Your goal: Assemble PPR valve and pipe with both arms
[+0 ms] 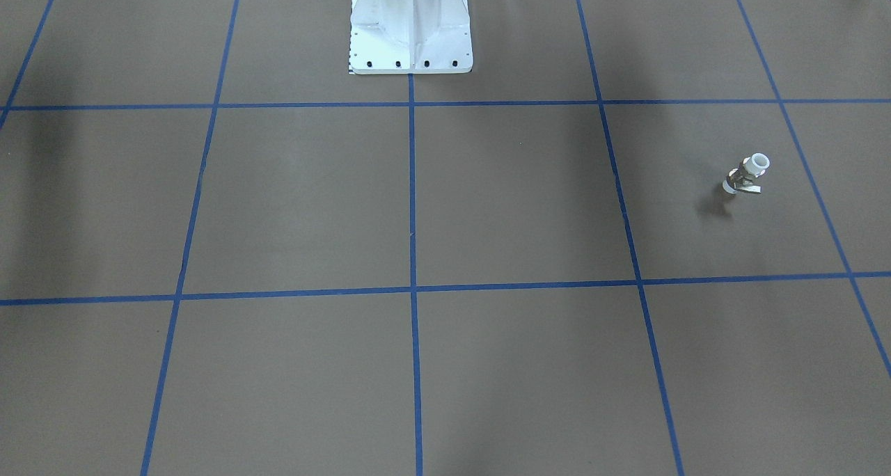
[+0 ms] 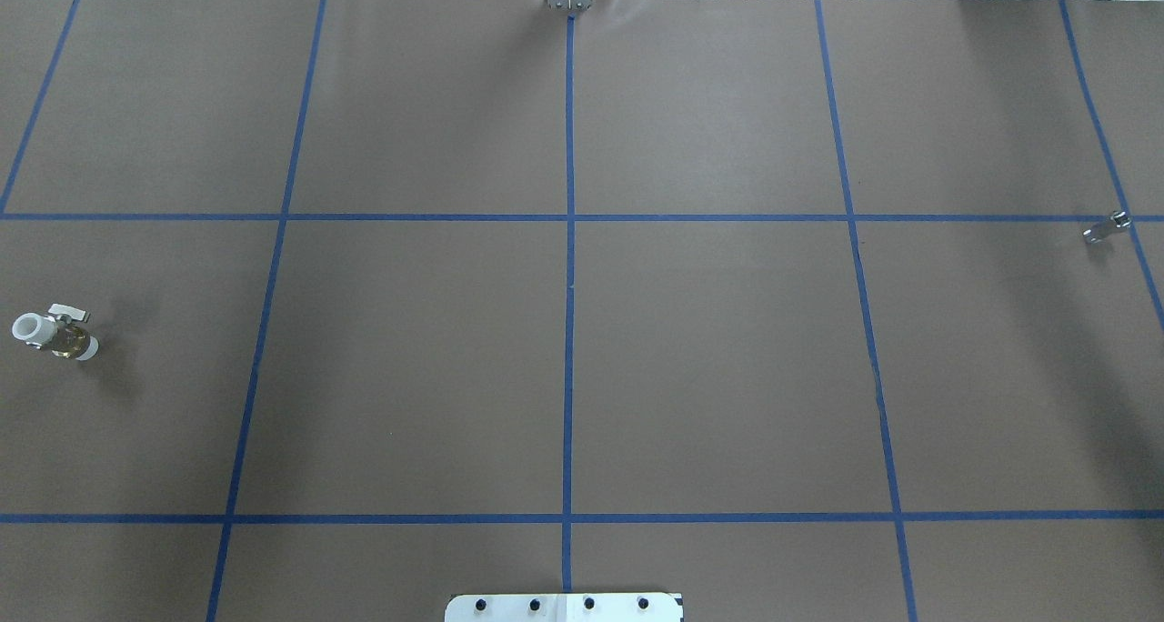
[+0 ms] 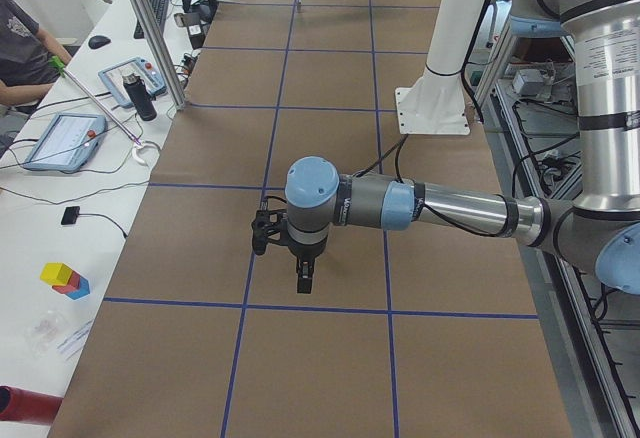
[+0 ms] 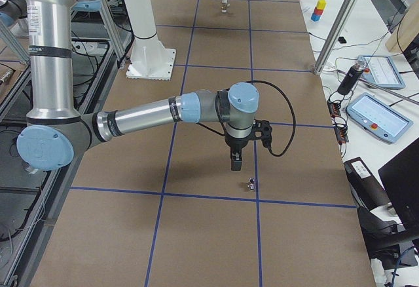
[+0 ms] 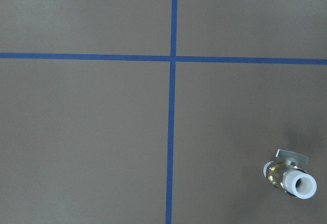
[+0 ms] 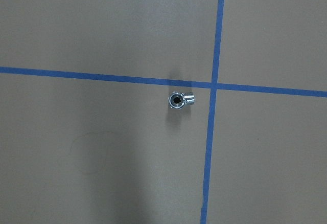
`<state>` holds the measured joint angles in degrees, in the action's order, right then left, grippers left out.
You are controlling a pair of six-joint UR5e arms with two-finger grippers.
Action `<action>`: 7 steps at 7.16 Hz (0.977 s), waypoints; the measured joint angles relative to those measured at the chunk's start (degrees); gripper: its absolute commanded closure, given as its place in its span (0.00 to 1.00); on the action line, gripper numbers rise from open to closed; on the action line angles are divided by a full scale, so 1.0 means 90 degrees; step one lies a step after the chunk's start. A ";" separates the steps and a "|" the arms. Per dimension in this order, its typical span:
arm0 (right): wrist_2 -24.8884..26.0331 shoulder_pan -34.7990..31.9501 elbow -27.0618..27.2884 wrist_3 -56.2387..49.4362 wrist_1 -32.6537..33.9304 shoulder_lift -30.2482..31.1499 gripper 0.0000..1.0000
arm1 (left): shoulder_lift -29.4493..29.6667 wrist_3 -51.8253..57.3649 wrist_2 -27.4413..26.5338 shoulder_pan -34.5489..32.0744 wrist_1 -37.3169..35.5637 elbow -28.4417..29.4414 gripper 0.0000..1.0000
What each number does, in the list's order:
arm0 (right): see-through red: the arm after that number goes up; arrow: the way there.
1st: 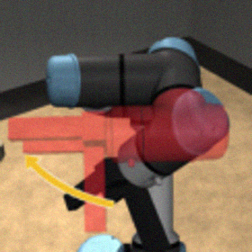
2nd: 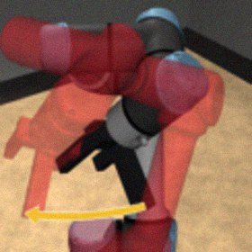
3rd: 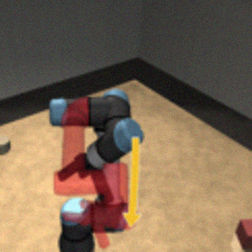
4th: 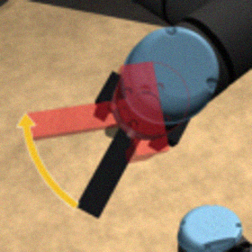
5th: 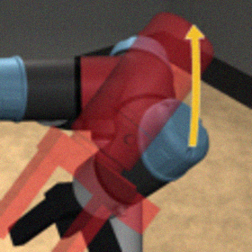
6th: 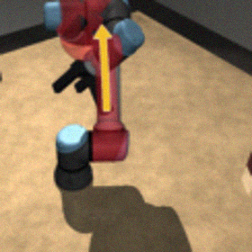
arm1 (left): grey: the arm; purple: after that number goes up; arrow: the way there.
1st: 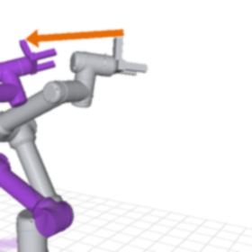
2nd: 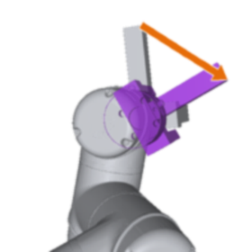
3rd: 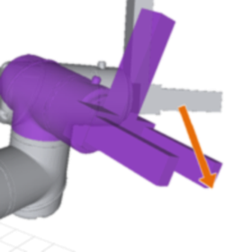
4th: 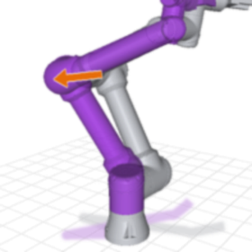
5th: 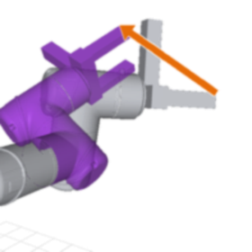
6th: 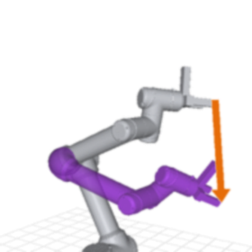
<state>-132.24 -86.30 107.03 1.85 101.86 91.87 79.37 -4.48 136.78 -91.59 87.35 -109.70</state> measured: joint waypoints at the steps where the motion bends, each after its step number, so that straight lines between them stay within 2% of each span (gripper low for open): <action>1: -0.0002 0.0004 -0.0001 0.0002 -0.0002 0.0032 0.00 | -0.0007 0.0000 0.0047 0.0001 0.0005 -0.0004 0.00; 4: -0.0022 0.0008 0.0011 0.0017 -0.0119 0.0093 0.00 | -0.0011 0.0040 0.0066 0.0082 0.0102 -0.0071 0.00; 7: -0.0158 0.0008 -0.0007 0.0031 -0.0599 0.0370 0.00 | -0.0077 0.0023 0.0073 0.0162 0.0357 -0.0055 0.00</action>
<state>-133.67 -86.22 106.97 2.13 96.48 95.20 78.68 -4.27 137.43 -90.13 90.56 -110.20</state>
